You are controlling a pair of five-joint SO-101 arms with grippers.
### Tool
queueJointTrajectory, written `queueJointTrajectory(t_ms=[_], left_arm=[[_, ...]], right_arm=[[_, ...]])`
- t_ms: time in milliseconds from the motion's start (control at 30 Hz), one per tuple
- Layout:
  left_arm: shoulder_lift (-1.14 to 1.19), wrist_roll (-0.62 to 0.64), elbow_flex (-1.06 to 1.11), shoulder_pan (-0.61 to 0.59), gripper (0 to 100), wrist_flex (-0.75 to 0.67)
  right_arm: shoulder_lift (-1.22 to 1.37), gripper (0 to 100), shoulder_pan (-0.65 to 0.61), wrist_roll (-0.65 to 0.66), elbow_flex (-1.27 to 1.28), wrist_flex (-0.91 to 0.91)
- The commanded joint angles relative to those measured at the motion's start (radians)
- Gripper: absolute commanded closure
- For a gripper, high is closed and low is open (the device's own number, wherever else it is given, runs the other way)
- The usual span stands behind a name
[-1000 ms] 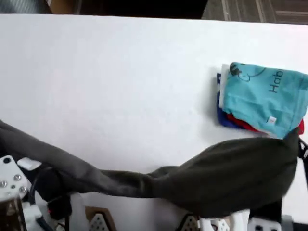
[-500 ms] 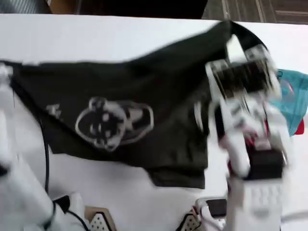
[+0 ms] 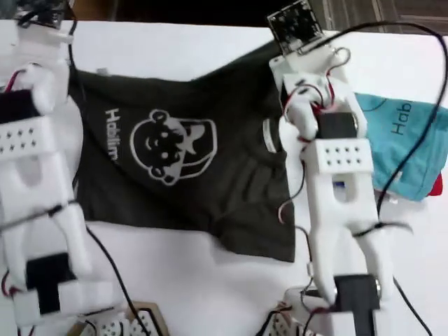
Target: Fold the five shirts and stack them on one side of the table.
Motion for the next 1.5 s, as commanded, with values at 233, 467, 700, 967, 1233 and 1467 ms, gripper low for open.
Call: queueJointTrajectory(t_ms=[233, 467, 700, 967, 1233, 1467], left_arm=[[0.201, -0.146, -0.084, 0.006, 97, 0.155], [0.21, -0.259, -0.085, 0.002, 97, 0.336], [0.209, -0.293, -0.054, 0.002, 97, 0.459], [0.209, -0.304, -0.039, 0.002, 97, 0.614], [0.196, -0.342, 0.199, -0.017, 97, 0.497], [0.041, -0.344, 0.456, -0.018, 97, 0.362]], right_arm=[[0.111, 97.8, 0.012, 0.0, -0.052, 0.148], [0.068, 97.8, 0.012, 0.0, -0.049, 0.377], [0.036, 97.8, 0.012, 0.048, 0.032, 0.565], [-0.275, 97.8, 0.007, 0.138, 0.407, 0.57], [-0.538, 97.8, 0.013, 0.198, 0.717, 0.519], [-0.579, 97.8, 0.012, 0.209, 0.838, 0.507]])
